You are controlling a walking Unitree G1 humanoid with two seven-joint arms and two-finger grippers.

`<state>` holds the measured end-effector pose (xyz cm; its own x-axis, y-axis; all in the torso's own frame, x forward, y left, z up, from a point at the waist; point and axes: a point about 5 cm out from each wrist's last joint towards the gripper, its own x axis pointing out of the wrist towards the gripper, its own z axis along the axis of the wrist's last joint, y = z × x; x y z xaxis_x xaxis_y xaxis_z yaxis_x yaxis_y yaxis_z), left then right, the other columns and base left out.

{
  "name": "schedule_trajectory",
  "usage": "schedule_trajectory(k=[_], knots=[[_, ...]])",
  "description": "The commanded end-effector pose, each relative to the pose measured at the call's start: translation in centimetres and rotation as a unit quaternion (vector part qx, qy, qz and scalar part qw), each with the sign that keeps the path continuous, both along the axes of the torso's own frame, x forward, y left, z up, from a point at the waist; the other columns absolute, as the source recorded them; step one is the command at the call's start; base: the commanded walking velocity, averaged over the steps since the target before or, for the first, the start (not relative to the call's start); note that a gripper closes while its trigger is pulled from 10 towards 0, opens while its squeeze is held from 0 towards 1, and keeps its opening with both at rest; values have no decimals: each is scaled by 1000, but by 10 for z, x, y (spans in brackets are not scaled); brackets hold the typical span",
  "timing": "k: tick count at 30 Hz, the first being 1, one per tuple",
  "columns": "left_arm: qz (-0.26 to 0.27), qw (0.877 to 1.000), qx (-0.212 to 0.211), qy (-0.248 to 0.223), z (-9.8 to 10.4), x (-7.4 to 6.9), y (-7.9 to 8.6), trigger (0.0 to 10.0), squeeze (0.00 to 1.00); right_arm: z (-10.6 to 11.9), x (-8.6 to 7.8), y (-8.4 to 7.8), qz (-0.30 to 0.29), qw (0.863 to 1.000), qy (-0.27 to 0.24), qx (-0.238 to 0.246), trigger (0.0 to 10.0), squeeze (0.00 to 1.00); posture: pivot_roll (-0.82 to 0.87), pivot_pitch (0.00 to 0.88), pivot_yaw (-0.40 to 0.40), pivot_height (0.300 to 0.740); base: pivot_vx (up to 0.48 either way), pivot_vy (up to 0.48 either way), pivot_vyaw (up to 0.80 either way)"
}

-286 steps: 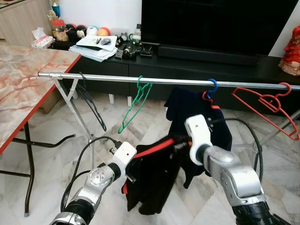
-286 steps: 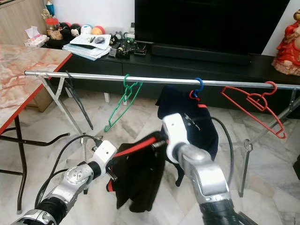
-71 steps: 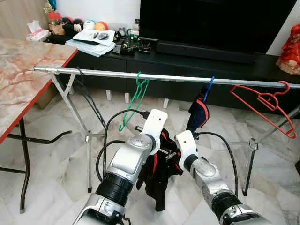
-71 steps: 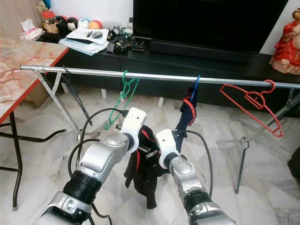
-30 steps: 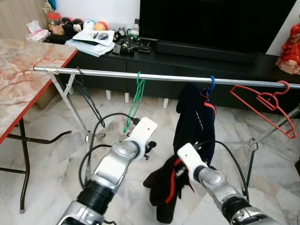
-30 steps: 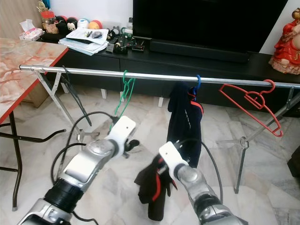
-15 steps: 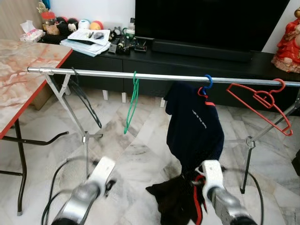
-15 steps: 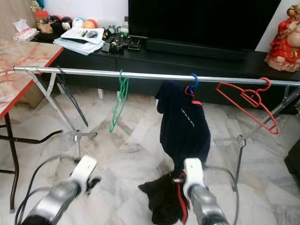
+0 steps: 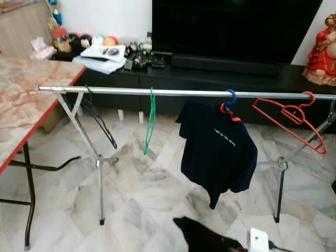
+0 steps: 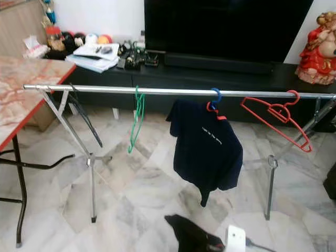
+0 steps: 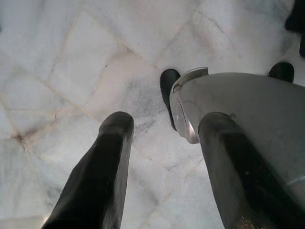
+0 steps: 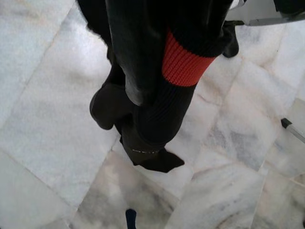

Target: Hang hanger

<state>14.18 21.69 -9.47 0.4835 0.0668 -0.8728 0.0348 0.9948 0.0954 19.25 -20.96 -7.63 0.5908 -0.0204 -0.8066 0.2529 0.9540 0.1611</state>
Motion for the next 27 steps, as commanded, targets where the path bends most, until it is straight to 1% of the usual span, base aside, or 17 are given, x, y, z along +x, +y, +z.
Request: schedule_trajectory(k=[1, 4, 6, 8, 9, 10, 11, 12, 13, 14, 15, 17, 21, 27], knots=[[17, 1000, -15, 14, -5, -10, -5, 10000, 0, 1, 1, 0, -2, 1000, -8, -1, 10000, 0, 53, 10, -34, 721, 0, 0, 0], [19, 1000, -16, 8, -5, -9, -5, 10000, 0, -1, -2, 1, 2, 1000, -7, -7, 10000, 0, 56, 18, -33, 721, 0, 0, 0], [10, 1000, -21, -6, -1, 2, -8, 10000, 0, 0, 0, 1, 5, 1000, -14, -19, 10000, 0, 64, 17, -32, 721, 0, 0, 0], [6, 1000, -24, -17, 1, 9, -10, 10000, 0, 2, 3, 2, 2, 1000, -20, -22, 10000, 0, 63, 21, -29, 721, 0, 0, 0], [6, 1000, -24, -17, 1, 9, -10, 10000, 0, 2, 3, 2, 2, 1000, -20, -22, 10000, 0, 63, 21, -29, 721, 0, 0, 0], [2, 999, -26, -26, 3, 15, -11, 10000, 0, 3, 6, 3, -4, 999, -27, -24, 10000, 0, 57, 25, -22, 721, 0, 0, 0], [-6, 999, -20, -29, 4, 17, -11, 10000, 0, 4, 8, 3, -8, 999, -31, -27, 10000, 0, 55, 29, -19, 721, 0, 0, 0], [-22, 999, -1, -40, 6, 21, -9, 10000, 0, 5, 10, 3, -18, 999, -37, -27, 10000, 0, 55, 30, -16, 721, 0, 0, 0], [-28, 998, 9, -47, 7, 22, -7, 10000, 0, 6, 10, 3, -24, 999, -39, -26, 10000, 0, 55, 30, -16, 721, 0, 0, 0], [-16, 997, 24, -73, 12, 27, -1, 10000, 0, 5, 10, 4, -27, 999, -38, -25, 10000, 0, 52, 34, -11, 721, 0, 0, 0], [-7, 996, 24, -83, 13, 28, 1, 10000, 0, 5, 10, 4, -26, 999, -37, -25, 10000, 0, 52, 34, -11, 721, 0, 0, 0], [24, 994, 17, -103, 16, 31, 6, 10000, 0, 4, 8, 6, -24, 999, -36, -25, 10000, 0, 54, 40, -5, 721, 0, 0, 0], [12, 993, 23, -112, 18, 32, 8, 10000, 0, 2, 5, 7, -39, 998, -34, -23, 10000, 0, 52, 43, 2, 721, 0, 0, 0], [7, 994, 16, -109, 15, 28, 4, 10000, 0, 0, 0, 6, -47, 998, -29, -25, 10000, 0, 46, 49, 14, 721, 0, 0, 0]])
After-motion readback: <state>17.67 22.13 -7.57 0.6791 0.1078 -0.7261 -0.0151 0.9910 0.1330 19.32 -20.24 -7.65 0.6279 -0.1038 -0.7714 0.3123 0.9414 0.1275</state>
